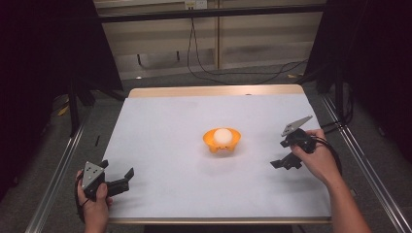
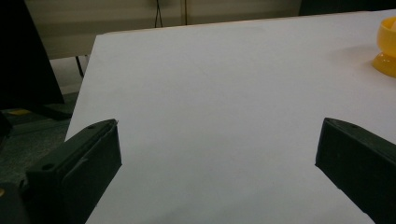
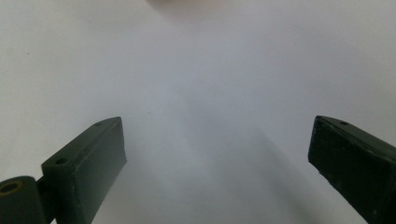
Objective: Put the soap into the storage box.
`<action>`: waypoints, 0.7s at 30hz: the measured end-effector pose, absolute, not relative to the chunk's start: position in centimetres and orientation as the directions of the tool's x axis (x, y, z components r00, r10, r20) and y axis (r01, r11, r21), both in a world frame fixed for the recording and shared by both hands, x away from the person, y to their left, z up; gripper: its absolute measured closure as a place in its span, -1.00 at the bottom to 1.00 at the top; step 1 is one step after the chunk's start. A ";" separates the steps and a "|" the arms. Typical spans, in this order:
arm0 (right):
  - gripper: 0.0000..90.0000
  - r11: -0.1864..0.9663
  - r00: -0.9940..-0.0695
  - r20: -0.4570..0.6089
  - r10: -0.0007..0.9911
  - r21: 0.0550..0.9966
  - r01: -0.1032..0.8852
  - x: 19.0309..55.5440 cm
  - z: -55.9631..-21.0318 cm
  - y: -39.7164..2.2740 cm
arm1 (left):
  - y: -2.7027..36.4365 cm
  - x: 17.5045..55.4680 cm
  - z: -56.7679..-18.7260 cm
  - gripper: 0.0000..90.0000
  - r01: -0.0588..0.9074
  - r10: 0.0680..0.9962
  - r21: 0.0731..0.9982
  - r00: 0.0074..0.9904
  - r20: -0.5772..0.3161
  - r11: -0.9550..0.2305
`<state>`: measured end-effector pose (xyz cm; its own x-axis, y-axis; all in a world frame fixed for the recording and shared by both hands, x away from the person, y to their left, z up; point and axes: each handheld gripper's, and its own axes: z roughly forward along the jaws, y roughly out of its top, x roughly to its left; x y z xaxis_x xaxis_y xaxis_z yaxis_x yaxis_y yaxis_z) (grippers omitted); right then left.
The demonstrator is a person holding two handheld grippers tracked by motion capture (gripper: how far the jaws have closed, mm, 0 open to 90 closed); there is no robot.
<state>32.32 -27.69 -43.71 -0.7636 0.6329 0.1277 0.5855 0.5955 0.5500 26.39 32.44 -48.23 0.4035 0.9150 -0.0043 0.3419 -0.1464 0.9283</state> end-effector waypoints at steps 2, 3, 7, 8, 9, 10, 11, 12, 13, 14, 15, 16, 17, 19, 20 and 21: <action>-0.92 0.589 -0.763 0.122 0.635 0.562 0.581 32.0 -43.8 -28.2 | 32.4 26.4 -48.2 -1.00 0.341 0.915 0.929 0.403 -0.009 -0.141; -0.92 0.586 -0.761 0.121 0.638 0.565 0.581 31.8 -43.8 -28.4 | 32.4 26.4 -48.3 -1.00 0.342 0.915 0.929 0.403 -0.013 -0.138; -0.92 0.574 -0.751 0.114 0.650 0.574 0.584 31.1 -44.0 -29.1 | 32.4 26.4 -48.2 -1.00 0.342 0.915 0.928 0.403 -0.004 -0.147; -0.92 0.568 -0.752 0.116 0.649 0.583 0.581 30.9 -44.0 -29.4 | 32.4 26.4 -48.2 -1.00 0.342 0.915 0.928 0.403 -0.004 -0.146; -0.92 0.560 -0.749 0.117 0.653 0.591 0.581 30.7 -44.0 -29.6 | 32.4 26.4 -48.2 -1.00 0.342 0.915 0.928 0.403 -0.004 -0.146; -0.92 0.553 -0.743 0.121 0.659 0.591 0.587 30.5 -44.0 -29.8 | 32.4 26.4 -48.2 -1.00 0.341 0.916 0.929 0.401 -0.008 -0.141; -0.92 0.548 -0.739 0.123 0.662 0.594 0.590 30.2 -44.1 -30.1 | 32.4 26.4 -48.2 -1.00 0.342 0.916 0.929 0.401 -0.009 -0.141; -0.92 0.544 -0.736 0.122 0.666 0.596 0.591 30.0 -44.1 -30.2 | 32.4 26.4 -48.2 -1.00 0.342 0.916 0.929 0.401 -0.007 -0.143; -0.92 0.539 -0.733 0.119 0.670 0.600 0.590 29.8 -44.2 -30.6 | 32.4 26.4 -48.2 -1.00 0.342 0.916 0.929 0.400 -0.008 -0.142; -0.92 0.537 -0.733 0.114 0.671 0.606 0.586 29.6 -44.3 -30.8 | 32.4 26.4 -48.2 -1.00 0.342 0.916 0.929 0.400 -0.008 -0.142; -0.92 0.529 -0.727 0.122 0.676 0.606 0.594 29.4 -44.3 -31.0 | 32.4 26.4 -48.2 -1.00 0.342 0.916 0.929 0.400 -0.008 -0.141; -0.92 0.525 -0.724 0.120 0.680 0.609 0.595 29.2 -44.4 -31.3 | 32.4 26.4 -48.2 -1.00 0.342 0.916 0.929 0.400 -0.008 -0.142; -0.92 0.522 -0.722 0.119 0.682 0.613 0.594 29.0 -44.5 -31.6 | 32.4 26.4 -48.2 -1.00 0.342 0.916 0.929 0.400 -0.007 -0.142; -0.92 0.507 -0.718 0.128 0.684 0.625 0.594 28.6 -44.7 -32.0 | 32.4 26.4 -48.2 -1.00 0.343 0.916 0.928 0.401 -0.002 -0.148; -0.93 0.500 -0.721 0.135 0.679 0.634 0.590 28.4 -44.8 -32.2 | 32.4 26.4 -48.2 -1.00 0.343 0.916 0.928 0.401 -0.002 -0.148; -0.93 0.499 -0.722 0.136 0.678 0.637 0.588 28.1 -45.0 -32.4 | 32.4 26.4 -48.2 -1.00 0.342 0.916 0.928 0.401 -0.001 -0.148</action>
